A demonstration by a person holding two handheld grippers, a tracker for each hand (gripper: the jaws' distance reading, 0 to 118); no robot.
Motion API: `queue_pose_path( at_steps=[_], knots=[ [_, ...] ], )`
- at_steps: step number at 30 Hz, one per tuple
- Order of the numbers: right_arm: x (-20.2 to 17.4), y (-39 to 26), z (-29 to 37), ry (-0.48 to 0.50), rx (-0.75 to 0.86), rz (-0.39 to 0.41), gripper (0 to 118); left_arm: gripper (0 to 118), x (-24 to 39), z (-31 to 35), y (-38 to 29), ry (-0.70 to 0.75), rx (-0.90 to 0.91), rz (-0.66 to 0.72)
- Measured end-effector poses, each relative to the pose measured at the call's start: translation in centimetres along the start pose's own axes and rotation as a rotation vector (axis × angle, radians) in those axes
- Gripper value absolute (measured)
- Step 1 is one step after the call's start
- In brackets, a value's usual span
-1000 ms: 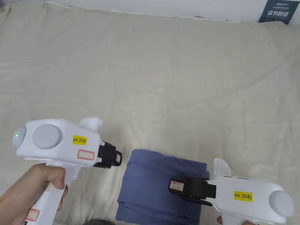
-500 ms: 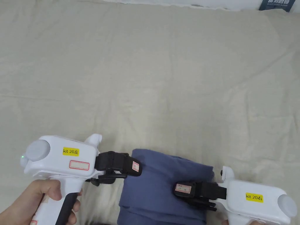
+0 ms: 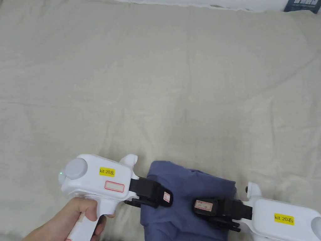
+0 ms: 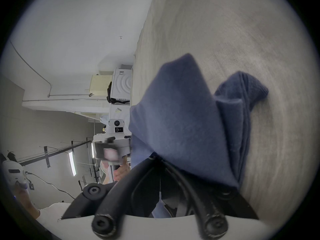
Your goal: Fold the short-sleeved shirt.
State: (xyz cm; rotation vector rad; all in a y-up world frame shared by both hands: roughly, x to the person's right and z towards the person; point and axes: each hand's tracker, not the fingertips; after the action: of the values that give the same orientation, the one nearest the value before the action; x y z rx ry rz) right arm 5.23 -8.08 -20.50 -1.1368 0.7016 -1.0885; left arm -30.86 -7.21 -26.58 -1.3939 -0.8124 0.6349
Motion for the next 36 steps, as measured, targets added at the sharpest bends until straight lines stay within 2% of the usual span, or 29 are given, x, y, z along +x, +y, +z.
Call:
queue_pose_path(
  at_steps=[1,3,6,7,11,15,18,20,22,24,25,27,28,29,31,34,35,36],
  knots=[
    [-0.4,-0.1,0.0,-0.015,-0.004,0.008,0,23,-0.2,-0.4,-0.4,-0.037,-0.010,0.012],
    [-2.3,-0.5,0.5,-0.078,-0.007,0.093,0,23,-2.0,0.9,1.3,-0.075,0.019,0.034],
    [-5.2,-0.6,1.2,-0.056,0.007,0.197,0,23,-3.4,3.2,1.9,-0.086,0.036,0.029],
    [-6.0,-0.4,1.4,-0.064,0.018,0.212,0,23,-1.1,5.6,1.2,-0.063,0.057,0.021],
    [-8.3,1.1,1.7,-0.079,0.056,0.238,0,23,-5.7,15.8,3.0,0.068,0.181,0.071],
    [-10.1,2.9,1.9,-0.102,0.093,0.288,0,23,-11.3,28.3,4.6,0.301,0.235,0.117],
    [-10.8,4.0,2.0,-0.106,0.122,0.291,0,23,-15.1,35.7,5.6,0.466,0.262,0.183],
    [-11.2,4.6,2.0,-0.113,0.129,0.291,0,23,-18.0,39.1,6.3,0.517,0.292,0.283],
    [-11.5,5.0,2.0,-0.149,0.144,0.299,0,23,-19.2,40.9,6.1,0.597,0.313,0.310],
    [-11.4,5.4,2.1,-0.137,0.138,0.300,0,23,-19.3,40.7,5.8,0.577,0.328,0.301],
    [-11.4,5.5,2.1,-0.135,0.137,0.296,0,43,-19.0,40.2,5.8,0.568,0.333,0.299],
    [-11.4,5.7,2.3,-0.138,0.134,0.298,0,110,-17.7,39.9,6.0,0.639,0.368,0.189],
    [-11.4,5.8,2.5,-0.147,0.137,0.301,0,116,-17.0,39.7,6.1,0.651,0.373,0.173],
    [-11.6,5.8,2.8,-0.159,0.141,0.307,0,113,-15.7,40.1,6.1,0.724,0.367,0.174],
    [-12.1,5.8,3.7,-0.176,0.153,0.342,0,113,-18.2,41.9,7.4,0.731,0.400,0.154],
    [-13.1,6.1,5.8,-0.209,0.205,0.400,0,110,-15.2,41.3,8.5,0.812,0.415,0.068],
    [-13.8,6.3,6.6,-0.244,0.241,0.430,0,98,-13.1,40.0,8.8,0.792,0.433,-0.003],
    [-14.6,6.5,7.4,-0.289,0.277,0.468,0,70,-10.8,38.4,9.5,0.765,0.449,-0.054]
  ],
)
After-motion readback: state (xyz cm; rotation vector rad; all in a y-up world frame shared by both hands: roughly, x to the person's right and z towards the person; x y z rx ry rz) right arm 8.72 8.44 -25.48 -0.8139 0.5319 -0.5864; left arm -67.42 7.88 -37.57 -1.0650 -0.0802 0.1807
